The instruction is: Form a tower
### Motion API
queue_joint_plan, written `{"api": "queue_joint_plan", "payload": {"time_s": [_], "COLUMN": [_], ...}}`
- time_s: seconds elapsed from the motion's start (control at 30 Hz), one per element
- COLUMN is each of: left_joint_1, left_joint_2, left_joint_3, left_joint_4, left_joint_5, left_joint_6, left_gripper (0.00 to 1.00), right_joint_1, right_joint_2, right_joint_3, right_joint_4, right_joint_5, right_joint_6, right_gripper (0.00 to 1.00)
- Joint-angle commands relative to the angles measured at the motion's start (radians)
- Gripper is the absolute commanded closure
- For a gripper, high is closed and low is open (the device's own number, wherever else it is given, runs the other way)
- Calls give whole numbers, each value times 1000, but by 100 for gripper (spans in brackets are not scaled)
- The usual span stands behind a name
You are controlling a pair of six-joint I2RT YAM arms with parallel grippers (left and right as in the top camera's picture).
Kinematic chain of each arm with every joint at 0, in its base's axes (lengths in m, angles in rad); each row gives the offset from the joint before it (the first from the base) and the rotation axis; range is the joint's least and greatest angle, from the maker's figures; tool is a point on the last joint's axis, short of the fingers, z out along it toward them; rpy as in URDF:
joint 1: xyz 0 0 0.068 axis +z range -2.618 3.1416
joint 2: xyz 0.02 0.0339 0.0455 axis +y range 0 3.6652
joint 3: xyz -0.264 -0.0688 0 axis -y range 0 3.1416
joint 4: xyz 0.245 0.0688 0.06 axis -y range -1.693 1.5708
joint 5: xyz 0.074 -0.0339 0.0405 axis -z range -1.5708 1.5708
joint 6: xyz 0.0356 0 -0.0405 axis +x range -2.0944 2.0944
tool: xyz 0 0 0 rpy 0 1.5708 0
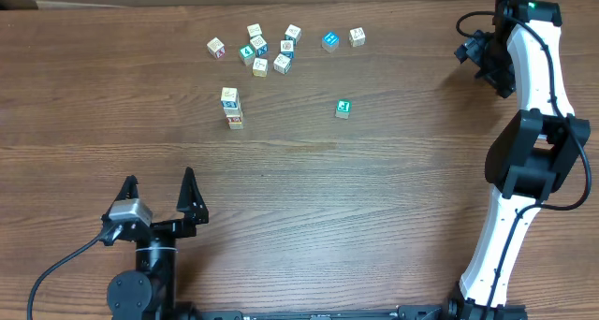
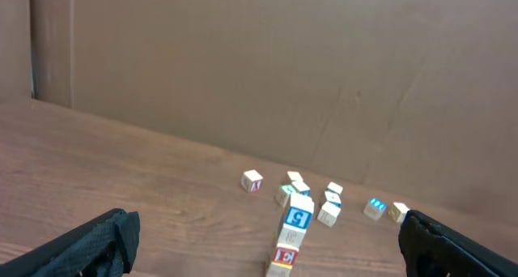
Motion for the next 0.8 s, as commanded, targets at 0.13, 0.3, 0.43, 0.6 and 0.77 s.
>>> {"api": "queue_joint_plan", "payload": {"time_s": [0.13, 0.3, 0.43, 0.6, 0.77], "left_joint_1": [-21, -47, -47, -47, -47], "left_joint_2": [-13, -13, -13, -13, -13], "left_joint_3": [-69, -140, -191, -190, -190], "left_joint_4": [26, 106, 176, 162, 55], "left_joint_5": [-6, -6, -7, -6, -6], "left_joint_6": [-6, -6, -5, -6, -6], "left_gripper": [1, 0, 1, 1, 0], "right_joint_1": [-3, -3, -3, -3, -3], "right_joint_2": [-49, -49, -49, -49, -49], "right_joint_3": [9, 8, 8, 8, 9], "right_joint_4": [1, 1, 1, 1, 1], "right_joint_5": [3, 3, 3, 3, 3], "right_joint_6": [-1, -1, -1, -1, -1], "right_gripper": [0, 0, 0, 0, 0]}}
